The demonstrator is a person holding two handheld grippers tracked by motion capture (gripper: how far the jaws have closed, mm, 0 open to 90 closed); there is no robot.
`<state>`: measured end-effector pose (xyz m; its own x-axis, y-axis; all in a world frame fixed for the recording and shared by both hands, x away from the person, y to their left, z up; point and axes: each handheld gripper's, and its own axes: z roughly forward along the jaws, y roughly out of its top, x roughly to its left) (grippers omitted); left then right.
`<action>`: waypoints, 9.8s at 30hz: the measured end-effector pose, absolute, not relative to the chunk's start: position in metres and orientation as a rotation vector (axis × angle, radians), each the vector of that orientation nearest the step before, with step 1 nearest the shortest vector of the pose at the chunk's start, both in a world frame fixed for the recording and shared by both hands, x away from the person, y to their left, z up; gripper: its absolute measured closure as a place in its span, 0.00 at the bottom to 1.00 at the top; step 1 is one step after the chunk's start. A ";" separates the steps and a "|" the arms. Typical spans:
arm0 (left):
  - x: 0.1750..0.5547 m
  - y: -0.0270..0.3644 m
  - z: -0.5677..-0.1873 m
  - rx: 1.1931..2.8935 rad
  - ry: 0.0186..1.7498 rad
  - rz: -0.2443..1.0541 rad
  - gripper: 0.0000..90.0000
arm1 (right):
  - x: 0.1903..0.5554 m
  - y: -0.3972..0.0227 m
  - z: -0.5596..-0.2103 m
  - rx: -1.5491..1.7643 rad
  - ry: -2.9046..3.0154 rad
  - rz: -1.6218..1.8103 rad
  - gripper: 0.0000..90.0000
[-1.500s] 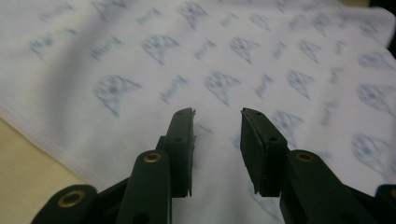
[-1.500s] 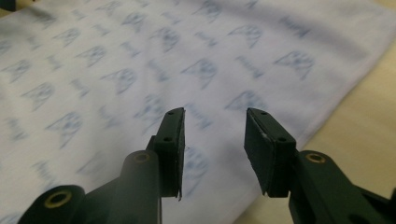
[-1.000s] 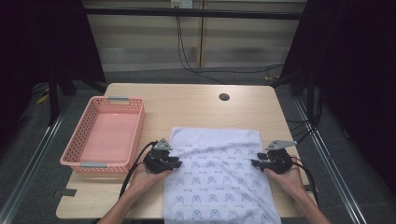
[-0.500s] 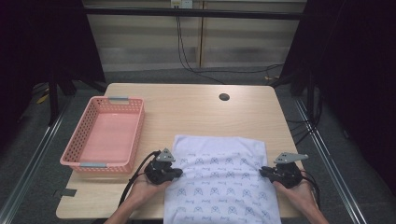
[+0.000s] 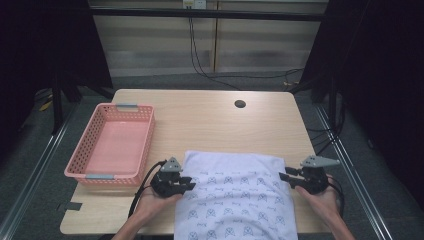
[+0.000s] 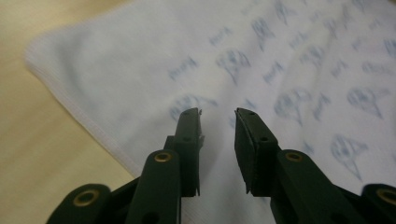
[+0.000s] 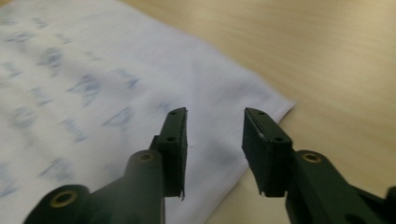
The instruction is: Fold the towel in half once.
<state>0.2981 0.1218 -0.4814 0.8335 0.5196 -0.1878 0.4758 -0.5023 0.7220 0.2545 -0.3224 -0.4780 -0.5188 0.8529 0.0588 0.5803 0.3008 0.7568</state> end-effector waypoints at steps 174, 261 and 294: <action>0.376 0.116 -0.497 2.207 0.910 0.169 0.96 | 0.296 -0.332 -0.502 1.400 2.364 1.138 0.95; 0.311 0.165 -0.371 1.882 0.632 0.170 0.97 | 0.268 -0.349 -0.352 1.052 2.059 1.554 0.95; 0.270 0.169 -0.457 2.070 0.606 -0.079 0.74 | 0.223 -0.328 -0.465 1.171 2.394 1.290 0.70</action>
<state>0.2701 0.1691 -0.4575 0.8754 0.3878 -0.2886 0.4491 -0.4314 0.7824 0.2234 -0.3276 -0.4650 -0.6736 0.7126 0.1963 0.5558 0.3133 0.7701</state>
